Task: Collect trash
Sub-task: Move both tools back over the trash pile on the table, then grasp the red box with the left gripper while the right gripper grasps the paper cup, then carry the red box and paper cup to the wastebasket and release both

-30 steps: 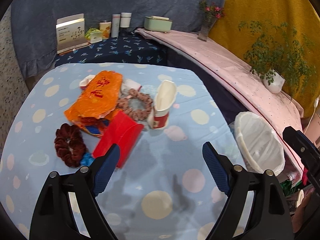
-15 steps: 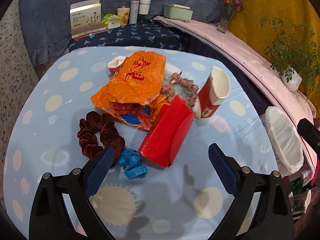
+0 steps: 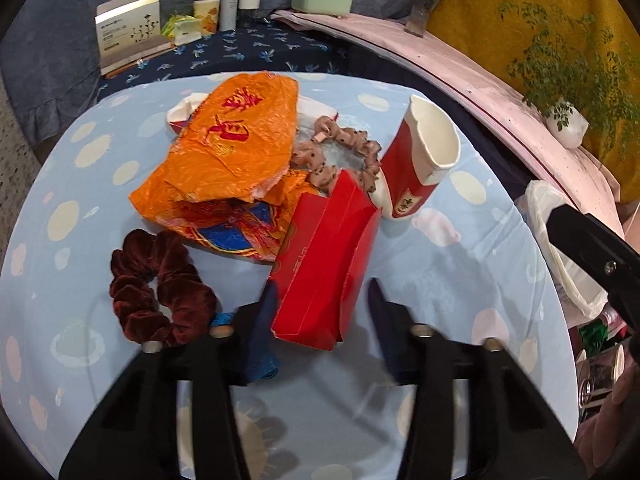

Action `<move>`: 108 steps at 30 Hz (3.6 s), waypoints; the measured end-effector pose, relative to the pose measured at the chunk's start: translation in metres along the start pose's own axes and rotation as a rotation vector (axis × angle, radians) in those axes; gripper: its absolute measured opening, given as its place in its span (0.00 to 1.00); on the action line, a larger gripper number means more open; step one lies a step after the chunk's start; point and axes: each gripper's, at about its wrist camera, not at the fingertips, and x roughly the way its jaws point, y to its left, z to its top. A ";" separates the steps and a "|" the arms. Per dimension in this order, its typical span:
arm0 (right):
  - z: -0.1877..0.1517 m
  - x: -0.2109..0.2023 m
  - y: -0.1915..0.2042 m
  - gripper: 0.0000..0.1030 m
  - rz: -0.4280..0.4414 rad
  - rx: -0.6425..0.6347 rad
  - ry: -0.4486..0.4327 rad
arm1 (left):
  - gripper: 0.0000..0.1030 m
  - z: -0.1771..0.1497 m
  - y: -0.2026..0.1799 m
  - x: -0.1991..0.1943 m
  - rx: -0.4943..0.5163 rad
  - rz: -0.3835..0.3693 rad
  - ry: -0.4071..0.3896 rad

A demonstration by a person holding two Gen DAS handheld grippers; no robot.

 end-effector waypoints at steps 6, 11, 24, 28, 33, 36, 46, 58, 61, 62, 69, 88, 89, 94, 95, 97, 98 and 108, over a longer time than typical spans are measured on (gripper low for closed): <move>0.002 0.008 0.006 0.70 0.007 0.012 0.009 | 0.03 -0.001 0.001 -0.010 -0.016 -0.040 -0.020; 0.006 0.019 0.016 0.70 0.018 0.010 0.014 | 0.02 0.003 0.006 -0.026 -0.041 -0.041 -0.053; 0.019 0.071 0.040 0.70 0.010 -0.006 0.049 | 0.02 0.023 0.030 -0.044 -0.105 -0.065 -0.109; 0.021 0.086 0.041 0.65 0.011 0.003 0.070 | 0.02 0.026 0.030 -0.042 -0.102 -0.070 -0.109; 0.021 0.098 0.037 0.35 0.013 0.015 0.101 | 0.01 0.026 0.029 -0.037 -0.098 -0.079 -0.096; 0.021 0.098 0.033 0.24 0.011 0.018 0.101 | 0.03 0.020 0.032 -0.035 -0.121 -0.082 -0.078; 0.015 0.059 0.011 0.20 0.008 0.047 0.040 | 0.52 -0.010 0.024 -0.025 -0.175 -0.080 -0.044; 0.003 0.020 -0.019 0.20 0.018 0.084 0.008 | 0.60 -0.031 0.033 -0.027 -0.260 -0.036 -0.039; -0.001 0.015 -0.024 0.20 0.026 0.106 0.003 | 0.60 -0.033 0.037 -0.018 -0.288 -0.053 -0.004; -0.002 0.014 -0.026 0.20 0.028 0.111 0.002 | 0.60 -0.033 0.037 -0.017 -0.293 -0.061 -0.002; -0.006 0.013 -0.030 0.20 0.031 0.116 0.010 | 0.34 -0.025 0.018 -0.004 -0.230 -0.071 0.000; -0.001 -0.018 -0.069 0.20 0.016 0.163 -0.052 | 0.02 0.000 -0.046 -0.019 -0.087 -0.143 -0.050; 0.000 -0.021 -0.073 0.20 0.014 0.166 -0.059 | 0.02 0.002 -0.051 -0.021 -0.078 -0.146 -0.054; 0.002 -0.034 -0.090 0.20 -0.001 0.182 -0.084 | 0.02 0.010 -0.078 -0.029 -0.033 -0.165 -0.072; 0.002 -0.036 -0.095 0.20 -0.004 0.188 -0.089 | 0.02 0.012 -0.084 -0.031 -0.022 -0.169 -0.076; 0.002 -0.041 -0.103 0.20 -0.013 0.199 -0.097 | 0.02 0.015 -0.098 -0.034 0.002 -0.180 -0.084; 0.001 -0.043 -0.110 0.20 -0.018 0.206 -0.101 | 0.02 0.016 -0.105 -0.035 0.012 -0.183 -0.087; -0.009 -0.064 -0.172 0.20 -0.086 0.275 -0.127 | 0.02 0.023 -0.188 -0.038 0.122 -0.245 -0.098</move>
